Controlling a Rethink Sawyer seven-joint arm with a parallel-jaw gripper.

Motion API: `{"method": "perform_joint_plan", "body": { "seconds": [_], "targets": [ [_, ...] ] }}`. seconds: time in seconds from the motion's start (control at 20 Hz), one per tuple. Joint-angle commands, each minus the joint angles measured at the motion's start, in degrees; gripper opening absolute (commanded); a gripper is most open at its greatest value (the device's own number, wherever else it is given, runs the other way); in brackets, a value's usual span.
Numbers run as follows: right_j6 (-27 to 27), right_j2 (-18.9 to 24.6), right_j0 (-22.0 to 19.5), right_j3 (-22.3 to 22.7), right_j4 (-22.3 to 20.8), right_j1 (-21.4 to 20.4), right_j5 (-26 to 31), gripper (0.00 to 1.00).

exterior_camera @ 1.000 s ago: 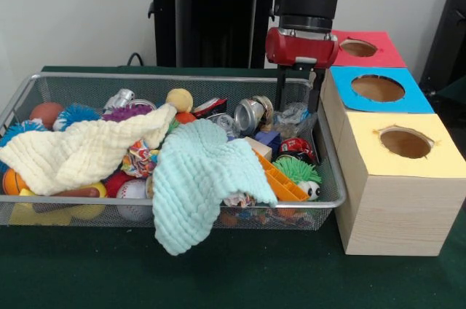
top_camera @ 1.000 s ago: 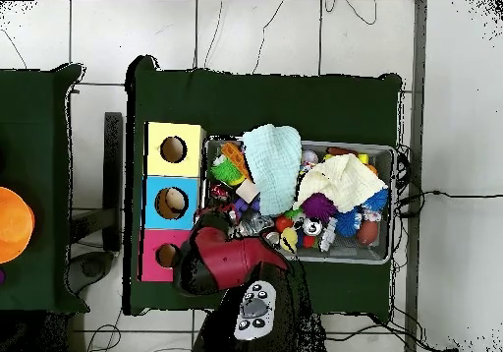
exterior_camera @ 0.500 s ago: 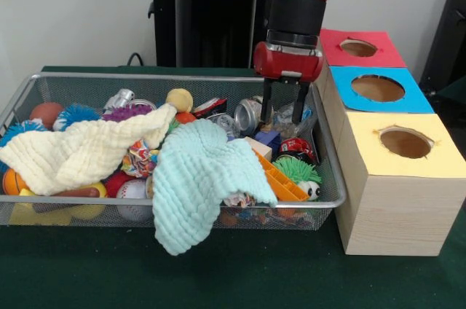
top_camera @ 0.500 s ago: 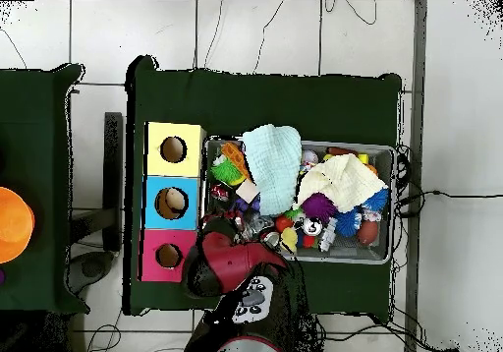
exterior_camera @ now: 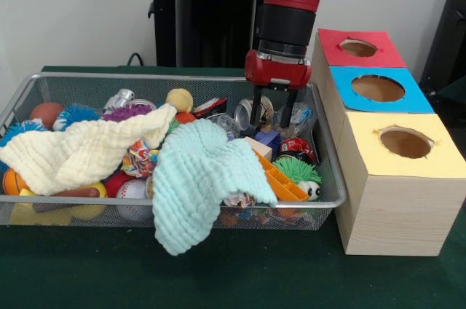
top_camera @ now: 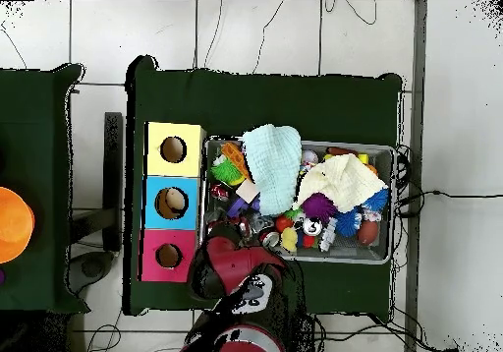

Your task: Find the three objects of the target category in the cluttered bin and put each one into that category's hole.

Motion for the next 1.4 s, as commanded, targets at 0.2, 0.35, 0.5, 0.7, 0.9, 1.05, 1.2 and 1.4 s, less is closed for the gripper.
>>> {"method": "perform_joint_plan", "body": {
  "seconds": [0.2, 0.35, 0.5, 0.7, 0.9, 1.05, 1.2, 1.4],
  "targets": [
    [9.98, 4.62, -2.33, -5.82, 2.44, 0.45, -5.94, 1.00],
    [9.33, 5.23, -2.24, -5.75, 2.52, -1.81, -2.67, 1.00],
    [9.45, 6.77, -3.10, -5.38, 2.48, -3.22, -0.62, 1.00],
    [10.12, 7.46, -2.79, -5.10, 3.19, -2.78, -1.54, 1.00],
    [10.32, 8.03, -2.49, -4.63, 3.32, -2.84, -1.61, 1.00],
    [10.68, 8.27, -2.16, -4.17, 3.51, -2.21, -2.37, 1.00],
    [11.23, 7.47, -1.36, -3.75, 4.37, -0.80, -4.03, 1.00],
    [11.78, 6.77, -0.46, -4.00, 5.54, 2.08, -7.30, 1.00]
  ]
}}
